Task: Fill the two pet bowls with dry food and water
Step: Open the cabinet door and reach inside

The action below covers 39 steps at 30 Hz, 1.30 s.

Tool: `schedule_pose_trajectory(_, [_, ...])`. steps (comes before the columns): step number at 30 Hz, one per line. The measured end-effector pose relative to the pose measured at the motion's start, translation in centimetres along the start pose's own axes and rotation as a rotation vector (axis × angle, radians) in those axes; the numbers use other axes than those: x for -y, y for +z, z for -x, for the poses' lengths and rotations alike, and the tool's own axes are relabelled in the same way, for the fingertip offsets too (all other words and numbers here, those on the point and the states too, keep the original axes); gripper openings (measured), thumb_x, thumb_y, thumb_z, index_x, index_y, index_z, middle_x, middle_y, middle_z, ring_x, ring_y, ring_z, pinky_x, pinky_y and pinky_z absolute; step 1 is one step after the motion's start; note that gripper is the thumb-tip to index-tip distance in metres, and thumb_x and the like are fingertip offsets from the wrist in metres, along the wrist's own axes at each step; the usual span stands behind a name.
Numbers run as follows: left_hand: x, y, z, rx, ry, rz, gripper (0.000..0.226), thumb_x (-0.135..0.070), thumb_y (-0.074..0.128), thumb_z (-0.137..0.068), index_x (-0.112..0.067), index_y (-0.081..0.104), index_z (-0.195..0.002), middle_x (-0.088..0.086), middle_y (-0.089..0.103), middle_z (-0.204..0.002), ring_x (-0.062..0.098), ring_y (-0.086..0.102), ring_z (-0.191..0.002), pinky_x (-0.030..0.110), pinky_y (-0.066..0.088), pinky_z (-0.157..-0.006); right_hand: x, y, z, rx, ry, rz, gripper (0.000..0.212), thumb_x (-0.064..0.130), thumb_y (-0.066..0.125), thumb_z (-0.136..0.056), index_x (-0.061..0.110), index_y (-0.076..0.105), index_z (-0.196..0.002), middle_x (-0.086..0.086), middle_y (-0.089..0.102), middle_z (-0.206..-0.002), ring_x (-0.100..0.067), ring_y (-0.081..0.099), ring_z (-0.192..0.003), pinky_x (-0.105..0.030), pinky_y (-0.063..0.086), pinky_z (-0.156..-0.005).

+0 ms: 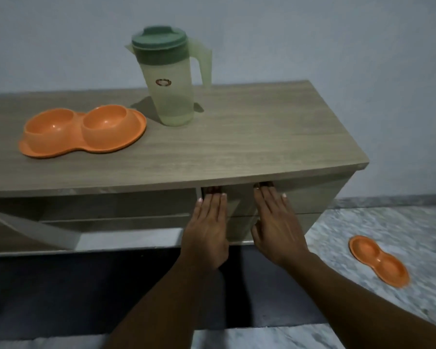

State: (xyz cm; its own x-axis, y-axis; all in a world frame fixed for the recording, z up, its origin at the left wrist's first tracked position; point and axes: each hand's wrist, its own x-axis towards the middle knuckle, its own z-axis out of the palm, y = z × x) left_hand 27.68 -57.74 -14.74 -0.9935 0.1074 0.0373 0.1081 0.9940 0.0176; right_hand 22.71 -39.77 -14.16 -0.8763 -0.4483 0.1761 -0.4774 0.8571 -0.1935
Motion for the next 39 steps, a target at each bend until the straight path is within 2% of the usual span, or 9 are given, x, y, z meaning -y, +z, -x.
schedule_pose_trajectory(3, [0.1,0.8,-0.4,-0.055,0.005,-0.009,0.09,-0.032,0.06,-0.072,0.006,0.035,-0.149,0.026,0.038,-0.154,0.041,0.037,-0.143,0.052,0.023,-0.121,0.0,0.6,-0.7,-0.006,-0.017,0.015,0.079,0.027,0.048,-0.077,0.0,0.041,-0.151,-0.019,0.045,-0.155,-0.036,0.038,-0.146,-0.052,0.022,-0.124])
schedule_pose_trajectory(6, [-1.2,-0.1,-0.1,-0.066,-0.048,0.022,0.089,-0.027,0.053,-0.075,0.005,0.025,-0.153,0.024,0.03,-0.158,0.038,0.028,-0.148,0.049,0.016,-0.124,0.3,0.1,-0.5,-0.027,-0.015,-0.034,0.077,0.03,0.039,-0.075,0.0,0.049,-0.146,-0.018,0.052,-0.148,-0.036,0.044,-0.142,-0.053,0.027,-0.122])
schedule_pose_trajectory(9, [-2.2,-0.5,1.8,-0.226,-0.081,0.155,0.076,-0.015,0.054,-0.068,0.009,0.048,-0.139,0.028,0.053,-0.137,0.045,0.047,-0.132,0.054,0.034,-0.114,0.0,-0.9,1.2,-0.116,0.02,-0.079,0.058,0.024,0.054,-0.076,0.002,0.063,-0.129,-0.016,0.064,-0.127,-0.035,0.058,-0.121,-0.047,0.047,-0.106])
schedule_pose_trajectory(12, [-2.0,-0.1,4.1,-0.331,-0.223,0.278,0.074,-0.018,0.053,-0.071,0.011,0.046,-0.139,0.03,0.051,-0.136,0.045,0.048,-0.13,0.053,0.043,-0.107,0.0,-1.8,3.0,-0.187,0.08,-0.116,0.047,0.019,0.064,-0.079,0.005,0.064,-0.124,-0.012,0.063,-0.119,-0.031,0.059,-0.109,-0.044,0.052,-0.089])
schedule_pose_trajectory(17, [-1.5,-1.8,3.4,-0.243,-0.468,0.604,0.088,-0.027,0.066,-0.08,-0.009,0.025,-0.156,0.016,0.042,-0.153,0.036,0.044,-0.138,0.048,0.044,-0.109,0.9,-2.0,3.8,-0.26,0.221,-0.33,0.049,0.026,0.054,-0.095,0.007,0.05,-0.141,-0.013,0.052,-0.139,-0.029,0.048,-0.128,-0.042,0.046,-0.102])
schedule_pose_trajectory(20, [-1.7,-3.2,2.5,-0.177,-0.573,0.796,0.058,-0.04,0.062,-0.078,-0.028,0.046,-0.133,0.0,0.065,-0.119,0.025,0.063,-0.111,0.043,0.054,-0.091,2.3,-2.5,3.3,-0.241,0.425,-0.644,0.055,0.031,0.052,-0.102,0.01,0.041,-0.151,-0.009,0.043,-0.153,-0.024,0.043,-0.139,-0.036,0.037,-0.113])
schedule_pose_trajectory(26, [-1.9,-2.8,5.7,-0.316,-0.29,0.616,0.026,-0.037,0.061,-0.093,-0.019,0.058,-0.111,0.001,0.071,-0.091,0.023,0.069,-0.084,0.04,0.057,-0.07,4.0,-5.3,3.7,-0.28,0.751,-0.969,0.051,0.049,0.047,-0.103,0.015,0.05,-0.141,0.001,0.058,-0.13,-0.011,0.052,-0.106,-0.028,0.039,-0.091])
schedule_pose_trajectory(30, [-3.8,-3.2,8.2,-0.261,-0.034,0.525,0.026,-0.038,0.058,-0.095,-0.017,0.064,-0.11,0.0,0.07,-0.08,0.022,0.067,-0.071,0.035,0.054,-0.062,2.7,-6.5,6.3,-0.239,0.784,-0.985,0.053,0.054,0.057,-0.097,0.02,0.053,-0.139,0.006,0.057,-0.118,-0.014,0.056,-0.107,-0.03,0.041,-0.086])
schedule_pose_trajectory(39, [-13.0,-5.3,10.4,0.016,0.326,0.534,0.062,-0.06,0.06,-0.087,-0.033,0.045,-0.141,-0.01,0.064,-0.129,0.014,0.064,-0.11,0.032,0.054,-0.087,-1.5,-9.9,12.2,-0.2,0.779,-0.845,0.032,0.031,0.061,-0.093,0.023,0.071,-0.122,0.008,0.074,-0.112,-0.011,0.068,-0.105,-0.04,0.056,-0.096])
